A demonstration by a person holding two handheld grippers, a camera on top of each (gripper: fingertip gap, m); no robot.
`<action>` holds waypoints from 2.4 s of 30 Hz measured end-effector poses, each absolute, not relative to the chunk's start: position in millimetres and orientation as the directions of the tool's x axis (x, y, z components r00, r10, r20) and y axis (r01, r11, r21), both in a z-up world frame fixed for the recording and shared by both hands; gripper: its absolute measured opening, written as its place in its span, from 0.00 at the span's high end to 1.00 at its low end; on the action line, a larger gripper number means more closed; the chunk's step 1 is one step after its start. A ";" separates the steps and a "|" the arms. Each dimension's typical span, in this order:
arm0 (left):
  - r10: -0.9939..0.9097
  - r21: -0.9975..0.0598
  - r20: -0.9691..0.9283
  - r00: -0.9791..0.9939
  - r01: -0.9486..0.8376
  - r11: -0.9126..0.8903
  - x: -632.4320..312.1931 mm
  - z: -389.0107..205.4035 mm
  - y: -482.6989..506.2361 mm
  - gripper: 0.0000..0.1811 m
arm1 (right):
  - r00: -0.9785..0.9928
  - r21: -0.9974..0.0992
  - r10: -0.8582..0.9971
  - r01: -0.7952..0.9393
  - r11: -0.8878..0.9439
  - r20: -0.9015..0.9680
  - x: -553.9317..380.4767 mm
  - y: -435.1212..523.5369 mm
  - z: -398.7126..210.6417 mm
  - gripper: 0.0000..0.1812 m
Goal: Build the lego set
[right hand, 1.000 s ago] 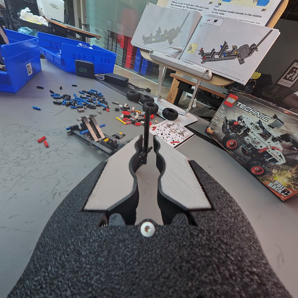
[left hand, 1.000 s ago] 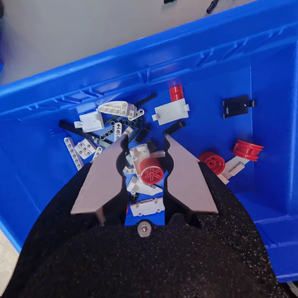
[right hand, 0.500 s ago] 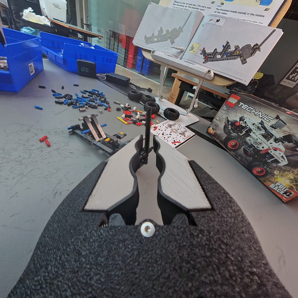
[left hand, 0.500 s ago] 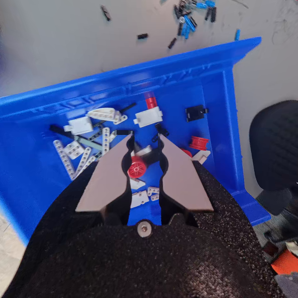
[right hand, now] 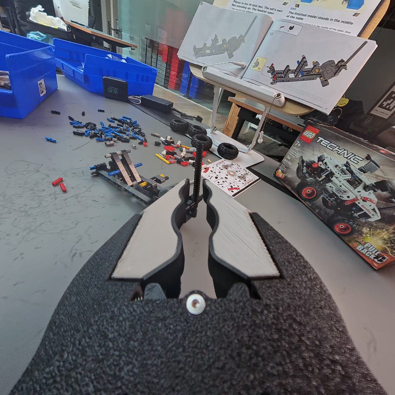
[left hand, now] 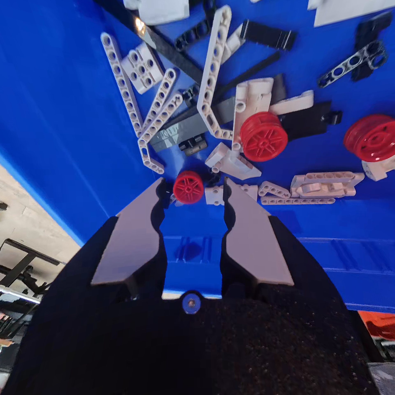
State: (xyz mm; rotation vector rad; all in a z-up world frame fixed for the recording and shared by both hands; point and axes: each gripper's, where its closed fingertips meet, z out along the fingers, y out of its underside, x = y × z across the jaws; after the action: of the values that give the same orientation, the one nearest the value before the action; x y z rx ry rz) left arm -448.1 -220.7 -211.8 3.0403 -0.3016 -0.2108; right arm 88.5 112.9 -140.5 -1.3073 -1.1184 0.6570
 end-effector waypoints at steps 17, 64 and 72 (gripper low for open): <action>-0.272 0.206 -0.319 0.908 -0.214 -0.955 -477.3 -201.2 -236.6 0.80 | 0.369 -0.957 0.890 0.211 0.201 0.268 87.5 112.5 -141.7 0.94; -0.668 -0.583 0.049 0.743 -0.521 -0.623 -9.2 -237.3 -63.1 0.90 | 0.014 -0.982 0.987 0.100 0.158 0.160 84.0 57.4 -132.3 0.80; -0.547 -0.746 -0.017 0.837 -0.375 -0.551 -57.3 -156.3 -49.3 0.73 | 0.070 -0.978 0.980 0.109 0.179 0.187 91.6 69.2 -125.8 0.74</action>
State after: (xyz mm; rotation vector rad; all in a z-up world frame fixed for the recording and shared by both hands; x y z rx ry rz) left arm -57.3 -49.3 -156.3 3.7551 -1.1347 0.4701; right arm 91.6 69.2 -125.8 -1.1815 -1.3052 0.9644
